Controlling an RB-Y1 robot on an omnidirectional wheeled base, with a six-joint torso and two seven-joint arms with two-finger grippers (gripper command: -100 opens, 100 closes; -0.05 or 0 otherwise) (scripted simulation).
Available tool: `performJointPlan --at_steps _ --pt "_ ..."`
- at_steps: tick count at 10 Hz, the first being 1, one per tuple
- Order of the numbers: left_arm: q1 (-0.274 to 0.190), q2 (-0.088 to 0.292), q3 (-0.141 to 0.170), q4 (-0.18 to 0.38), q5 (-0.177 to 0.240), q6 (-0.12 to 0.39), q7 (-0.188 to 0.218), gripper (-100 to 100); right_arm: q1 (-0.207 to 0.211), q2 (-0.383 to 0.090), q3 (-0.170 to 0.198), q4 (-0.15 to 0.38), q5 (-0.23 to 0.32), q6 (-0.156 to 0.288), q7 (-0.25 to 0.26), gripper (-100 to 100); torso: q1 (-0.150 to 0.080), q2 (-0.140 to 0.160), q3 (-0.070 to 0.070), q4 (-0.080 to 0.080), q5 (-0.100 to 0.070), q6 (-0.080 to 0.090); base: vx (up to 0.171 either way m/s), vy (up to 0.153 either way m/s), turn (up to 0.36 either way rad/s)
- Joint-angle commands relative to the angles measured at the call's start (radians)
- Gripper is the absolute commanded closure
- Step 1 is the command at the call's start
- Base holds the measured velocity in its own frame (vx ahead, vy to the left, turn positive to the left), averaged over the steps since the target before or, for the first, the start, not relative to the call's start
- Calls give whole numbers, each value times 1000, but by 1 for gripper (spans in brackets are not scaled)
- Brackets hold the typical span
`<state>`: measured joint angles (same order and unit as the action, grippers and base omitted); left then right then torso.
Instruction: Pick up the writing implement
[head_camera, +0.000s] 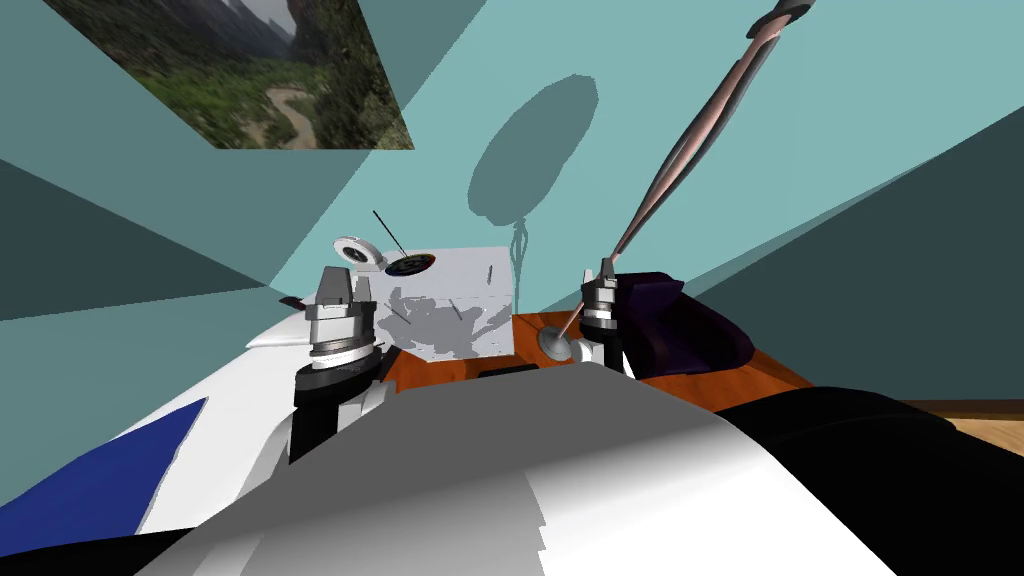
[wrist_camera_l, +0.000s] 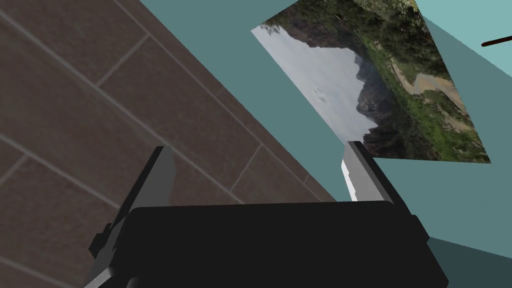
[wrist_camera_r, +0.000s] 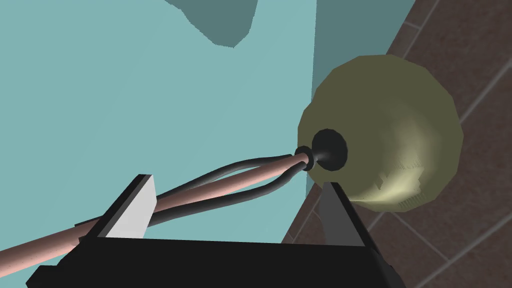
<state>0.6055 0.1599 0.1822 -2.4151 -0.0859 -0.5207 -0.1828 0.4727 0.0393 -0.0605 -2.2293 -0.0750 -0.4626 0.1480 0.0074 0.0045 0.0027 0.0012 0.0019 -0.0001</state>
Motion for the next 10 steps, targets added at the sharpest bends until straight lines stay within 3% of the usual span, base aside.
performJointPlan --at_steps 1,2,3,4,5,6,7,8,9,10 --pt "25 17 48 -8 -36 -26 -28 -100 0 0 0 0 0 0 0 0 0 0 0 0 0 0 -45 62 -50" --pt "51 28 81 -13 -69 -55 -54 -100 0 0 0 0 0 0 0 0 -2 -1 -1 0 -1 0 -65 90 -106" --pt "51 28 88 -13 -71 -55 -54 -100 0 0 0 0 0 0 0 0 -1 0 0 0 -1 0 -53 73 -53" --pt "79 39 129 -18 -108 -87 -82 -100 0 0 0 0 0 0 0 0 -2 -1 0 0 -1 0 -54 62 -85" --pt "109 49 157 -22 -139 -119 -112 -100 0 0 0 0 0 0 0 0 -3 -1 0 0 -1 0 -58 84 -158" --pt "109 49 173 -22 -149 -122 -112 -100 0 0 0 0 0 0 0 0 -2 0 0 0 -1 0 -44 66 -84" --pt "140 59 211 -25 -188 -158 -143 -100 0 0 0 0 0 0 0 0 -3 -1 -1 0 -1 0 -45 62 -139" --pt "140 59 219 -25 -192 -158 -143 -100 0 0 0 0 0 0 0 0 -3 -1 -1 0 -1 0 -44 50 -60" --pt "174 69 257 -28 -234 -196 -176 -100 0 0 0 0 0 0 0 0 -4 -2 -1 0 -1 0 -56 45 -138" --pt "174 69 266 -28 -237 -196 -176 -100 0 0 0 0 0 0 0 0 -4 -1 -1 0 -1 0 -46 35 -75"
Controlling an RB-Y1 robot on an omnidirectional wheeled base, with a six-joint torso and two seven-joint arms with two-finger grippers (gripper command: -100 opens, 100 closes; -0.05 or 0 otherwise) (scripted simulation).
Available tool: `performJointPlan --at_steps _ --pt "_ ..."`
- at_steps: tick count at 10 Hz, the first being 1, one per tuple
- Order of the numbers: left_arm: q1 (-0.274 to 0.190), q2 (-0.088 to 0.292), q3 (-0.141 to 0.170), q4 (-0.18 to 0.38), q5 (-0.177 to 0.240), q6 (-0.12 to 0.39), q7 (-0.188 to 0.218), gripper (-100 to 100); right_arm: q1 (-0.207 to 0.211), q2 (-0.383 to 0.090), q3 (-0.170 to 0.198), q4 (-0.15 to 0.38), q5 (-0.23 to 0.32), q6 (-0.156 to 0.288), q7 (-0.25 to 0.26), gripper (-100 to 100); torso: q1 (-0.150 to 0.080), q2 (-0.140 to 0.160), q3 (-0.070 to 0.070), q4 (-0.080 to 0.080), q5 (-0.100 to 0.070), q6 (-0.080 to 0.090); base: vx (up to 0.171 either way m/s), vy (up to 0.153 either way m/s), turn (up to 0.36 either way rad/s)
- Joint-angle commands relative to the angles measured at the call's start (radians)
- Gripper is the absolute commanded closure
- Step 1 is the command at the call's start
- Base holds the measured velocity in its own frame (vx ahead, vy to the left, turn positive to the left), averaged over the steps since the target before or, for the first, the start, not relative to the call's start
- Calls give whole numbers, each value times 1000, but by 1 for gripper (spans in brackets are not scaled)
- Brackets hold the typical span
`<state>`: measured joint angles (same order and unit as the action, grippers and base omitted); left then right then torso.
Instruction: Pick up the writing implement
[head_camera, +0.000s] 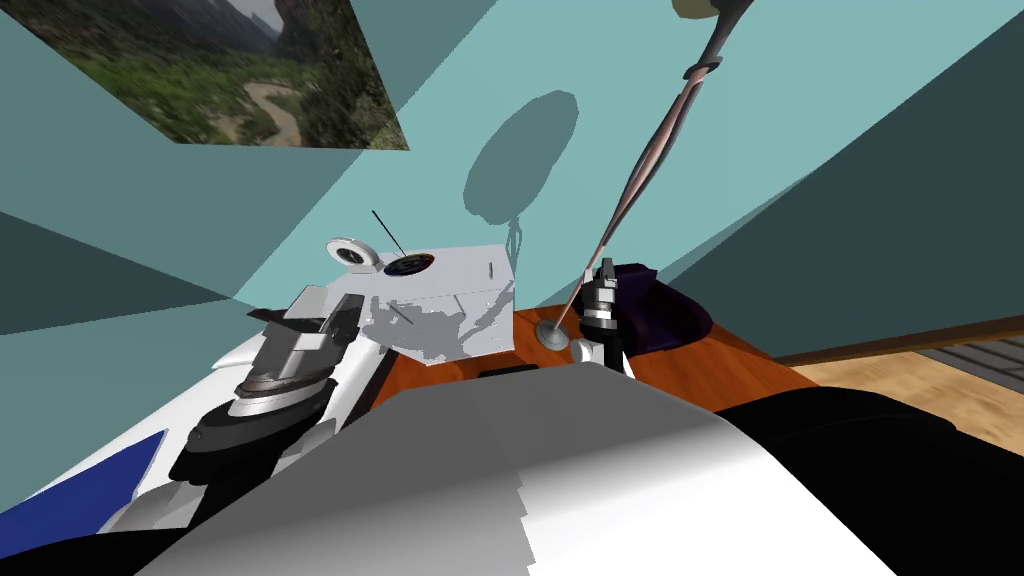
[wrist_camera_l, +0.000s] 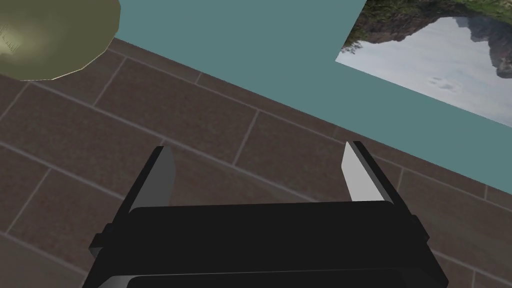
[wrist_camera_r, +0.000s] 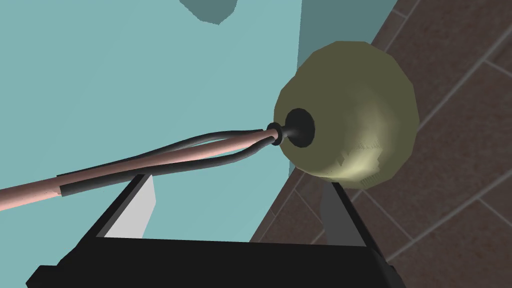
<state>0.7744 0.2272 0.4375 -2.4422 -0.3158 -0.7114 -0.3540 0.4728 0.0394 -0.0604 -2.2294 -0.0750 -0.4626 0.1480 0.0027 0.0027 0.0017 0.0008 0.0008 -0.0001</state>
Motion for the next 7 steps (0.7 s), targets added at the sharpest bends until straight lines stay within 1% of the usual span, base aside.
performJointPlan --at_steps 1,2,3,4,5,6,7 --pt "39 13 50 -4 -50 -44 -39 -100 0 0 0 0 0 0 0 0 0 0 0 0 0 0 -44 28 -184" --pt "39 13 59 -4 -56 -44 -39 -100 0 0 0 0 0 0 0 0 0 0 0 0 0 0 -36 28 -95" --pt "75 24 98 -5 -97 -84 -74 -100 0 0 0 0 0 0 0 0 -1 -1 0 0 0 0 -40 25 -202" --pt "75 24 108 -5 -106 -84 -74 -100 0 0 0 0 0 0 0 0 -1 -1 0 0 0 0 -35 25 -78" --pt "111 36 148 -5 -145 -123 -110 -100 0 0 0 0 0 0 0 0 -1 -1 -1 0 0 0 -36 18 -176" --pt "111 36 159 -5 -158 -123 -110 -100 0 0 0 0 0 0 0 0 -1 -1 -1 0 0 0 -34 16 -118" --pt "149 49 195 -5 -197 -163 -146 -100 0 0 0 0 0 0 0 0 -1 -1 -1 0 0 0 -35 7 -245"
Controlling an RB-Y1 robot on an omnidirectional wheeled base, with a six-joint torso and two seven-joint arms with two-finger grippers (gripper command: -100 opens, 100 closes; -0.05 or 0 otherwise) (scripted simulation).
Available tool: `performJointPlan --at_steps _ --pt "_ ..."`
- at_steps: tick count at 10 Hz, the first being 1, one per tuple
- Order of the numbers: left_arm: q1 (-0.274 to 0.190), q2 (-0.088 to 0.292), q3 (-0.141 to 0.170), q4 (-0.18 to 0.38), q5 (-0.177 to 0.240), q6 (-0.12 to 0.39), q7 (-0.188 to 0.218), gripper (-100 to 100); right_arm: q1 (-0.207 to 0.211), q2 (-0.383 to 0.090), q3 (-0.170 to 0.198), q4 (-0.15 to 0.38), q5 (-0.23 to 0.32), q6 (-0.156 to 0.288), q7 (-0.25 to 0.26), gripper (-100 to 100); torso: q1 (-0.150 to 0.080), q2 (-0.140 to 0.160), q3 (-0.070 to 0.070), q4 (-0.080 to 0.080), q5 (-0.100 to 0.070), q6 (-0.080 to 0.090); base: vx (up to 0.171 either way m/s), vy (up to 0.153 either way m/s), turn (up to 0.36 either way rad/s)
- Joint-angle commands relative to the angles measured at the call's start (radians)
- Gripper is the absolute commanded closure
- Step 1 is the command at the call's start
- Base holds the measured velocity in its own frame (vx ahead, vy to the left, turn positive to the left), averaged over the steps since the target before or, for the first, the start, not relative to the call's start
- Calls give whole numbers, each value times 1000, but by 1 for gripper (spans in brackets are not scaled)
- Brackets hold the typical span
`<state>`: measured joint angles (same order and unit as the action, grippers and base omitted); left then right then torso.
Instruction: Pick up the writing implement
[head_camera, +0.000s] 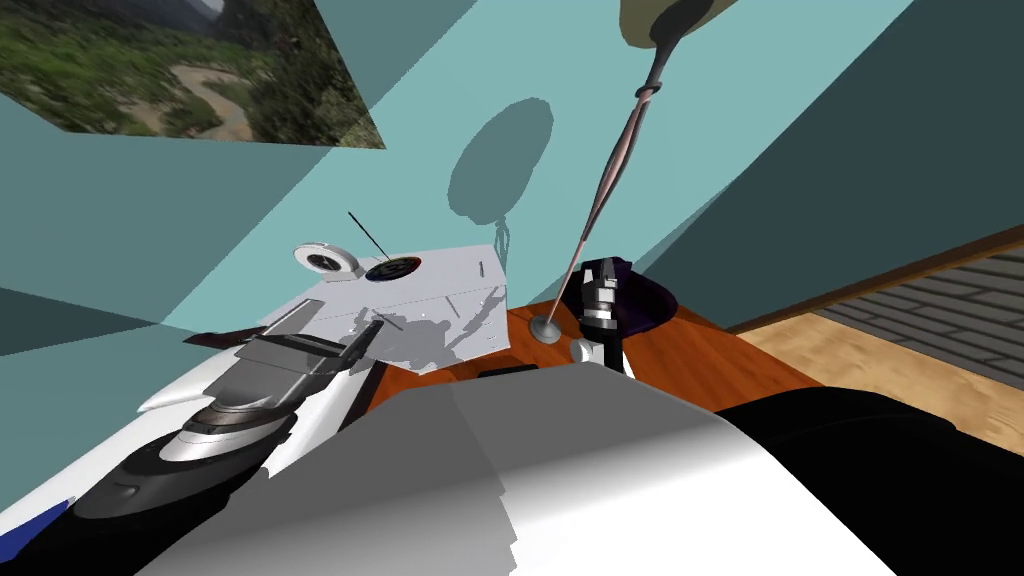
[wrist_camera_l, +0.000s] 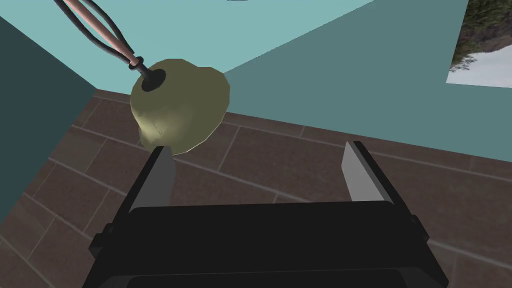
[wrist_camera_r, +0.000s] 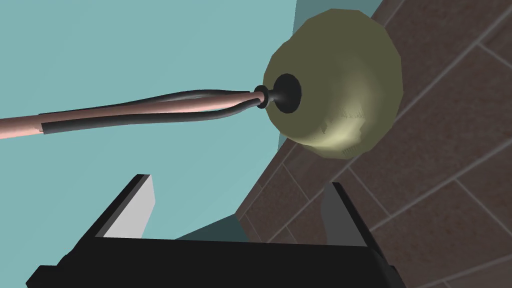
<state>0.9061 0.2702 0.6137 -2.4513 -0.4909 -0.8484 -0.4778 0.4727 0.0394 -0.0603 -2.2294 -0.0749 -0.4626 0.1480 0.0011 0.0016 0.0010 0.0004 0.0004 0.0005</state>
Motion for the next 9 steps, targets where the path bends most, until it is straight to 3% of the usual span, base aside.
performJointPlan --at_steps 1,2,3,4,5,6,8,9 --pt "17 6 33 5 -36 -26 -23 -100 0 0 0 0 0 0 0 0 0 0 0 0 0 0 -27 8 -101" --pt "54 20 75 6 -71 -66 -60 -100 0 0 0 0 0 0 0 0 0 -1 0 0 0 -1 -25 -4 -185" --pt "54 20 84 6 -90 -66 -60 -100 0 0 0 0 0 0 0 0 -1 -1 0 0 0 0 -20 -1 -133" --pt "92 35 125 9 -125 -104 -97 -100 0 0 0 0 0 0 0 0 -1 -1 -1 0 0 -1 -16 -13 -311" --pt "92 35 135 9 -146 -106 -97 -100 0 0 0 0 0 0 0 0 -1 -1 -1 0 0 0 -12 -7 -129" --pt "129 51 182 13 -174 -146 -133 -100 0 0 0 0 0 0 0 0 -1 -2 -1 0 0 -1 -6 -24 -274" --pt "129 51 185 13 -202 -146 -133 -100 0 0 0 0 0 0 0 0 -2 -2 -1 0 0 -1 -2 -9 -48" --pt "166 68 233 18 -244 -185 -170 -100 0 0 0 0 0 0 0 0 -1 -3 -1 0 0 -1 7 -30 -321"
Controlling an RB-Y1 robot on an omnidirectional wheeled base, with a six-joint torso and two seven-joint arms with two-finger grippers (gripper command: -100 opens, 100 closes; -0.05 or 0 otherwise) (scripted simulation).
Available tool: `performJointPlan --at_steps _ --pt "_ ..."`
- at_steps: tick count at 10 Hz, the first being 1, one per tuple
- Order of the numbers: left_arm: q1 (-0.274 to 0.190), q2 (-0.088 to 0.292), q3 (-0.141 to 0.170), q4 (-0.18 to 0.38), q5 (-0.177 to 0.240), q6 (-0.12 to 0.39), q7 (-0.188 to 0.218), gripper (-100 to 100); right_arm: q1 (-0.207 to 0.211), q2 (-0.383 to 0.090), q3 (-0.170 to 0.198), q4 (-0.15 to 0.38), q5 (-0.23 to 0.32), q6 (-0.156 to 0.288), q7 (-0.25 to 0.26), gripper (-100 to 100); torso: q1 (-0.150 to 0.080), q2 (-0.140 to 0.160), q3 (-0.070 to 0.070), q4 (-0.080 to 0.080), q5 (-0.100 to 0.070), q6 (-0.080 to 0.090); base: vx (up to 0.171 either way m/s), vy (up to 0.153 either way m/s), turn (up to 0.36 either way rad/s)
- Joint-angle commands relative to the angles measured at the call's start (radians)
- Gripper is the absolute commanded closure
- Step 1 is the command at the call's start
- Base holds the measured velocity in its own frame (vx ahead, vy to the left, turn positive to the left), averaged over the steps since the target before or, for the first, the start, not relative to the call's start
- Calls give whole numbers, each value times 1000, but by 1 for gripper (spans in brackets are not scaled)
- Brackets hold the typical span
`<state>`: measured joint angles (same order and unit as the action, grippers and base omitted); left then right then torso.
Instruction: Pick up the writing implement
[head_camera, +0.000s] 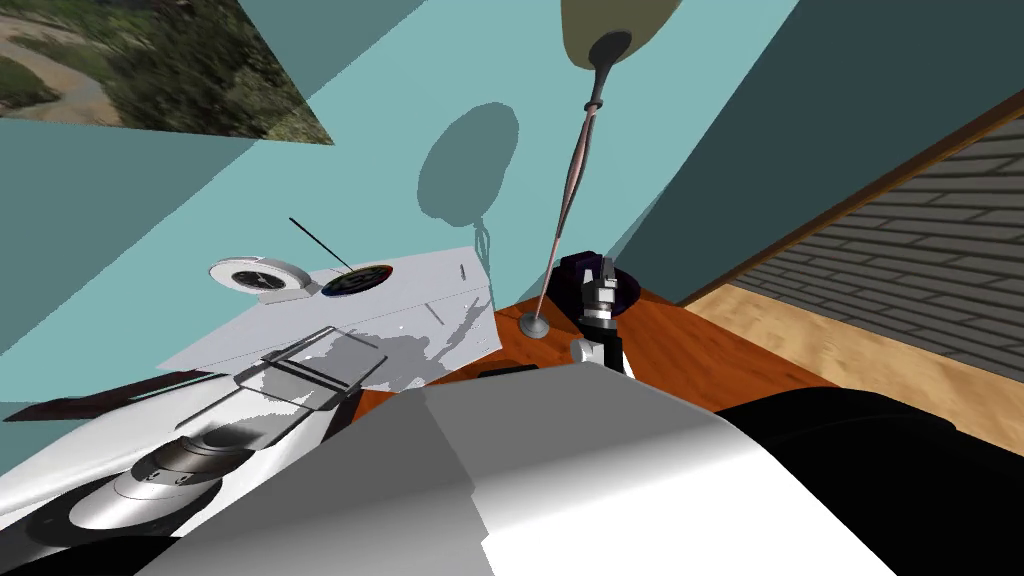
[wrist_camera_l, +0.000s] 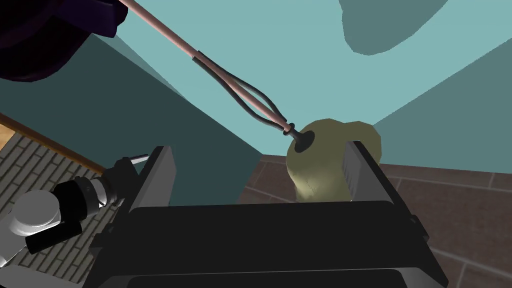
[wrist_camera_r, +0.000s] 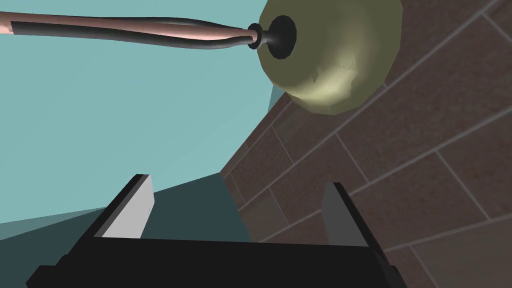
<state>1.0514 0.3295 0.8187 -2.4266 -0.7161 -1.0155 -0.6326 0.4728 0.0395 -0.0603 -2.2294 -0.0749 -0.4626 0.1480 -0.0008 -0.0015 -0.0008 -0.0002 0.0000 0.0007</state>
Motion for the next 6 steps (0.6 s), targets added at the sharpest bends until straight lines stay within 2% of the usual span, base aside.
performJointPlan --at_steps 1,2,3,4,5,6 --pt "21 8 29 -7 -33 -18 -15 -100 0 0 0 0 0 0 0 0 0 0 0 0 0 0 7 -18 -150" --pt "57 26 69 -1 -72 -56 -51 -100 0 0 0 0 0 0 0 0 0 0 0 0 0 -1 13 -29 -250" --pt "57 26 76 -1 -90 -56 -51 -100 0 0 0 0 0 0 0 0 0 0 0 0 0 0 15 -23 -171" --pt "93 44 114 5 -128 -93 -86 -100 0 0 0 0 0 0 0 0 0 -1 0 0 0 -1 20 -49 -329" --pt "93 44 123 5 -146 -93 -86 -100 0 0 0 0 0 0 0 0 -1 -1 0 0 0 0 22 -35 -143" --pt "128 63 163 12 -179 -129 -121 -100 0 0 0 0 0 0 0 0 -1 -1 -1 0 0 -1 38 -51 -324"
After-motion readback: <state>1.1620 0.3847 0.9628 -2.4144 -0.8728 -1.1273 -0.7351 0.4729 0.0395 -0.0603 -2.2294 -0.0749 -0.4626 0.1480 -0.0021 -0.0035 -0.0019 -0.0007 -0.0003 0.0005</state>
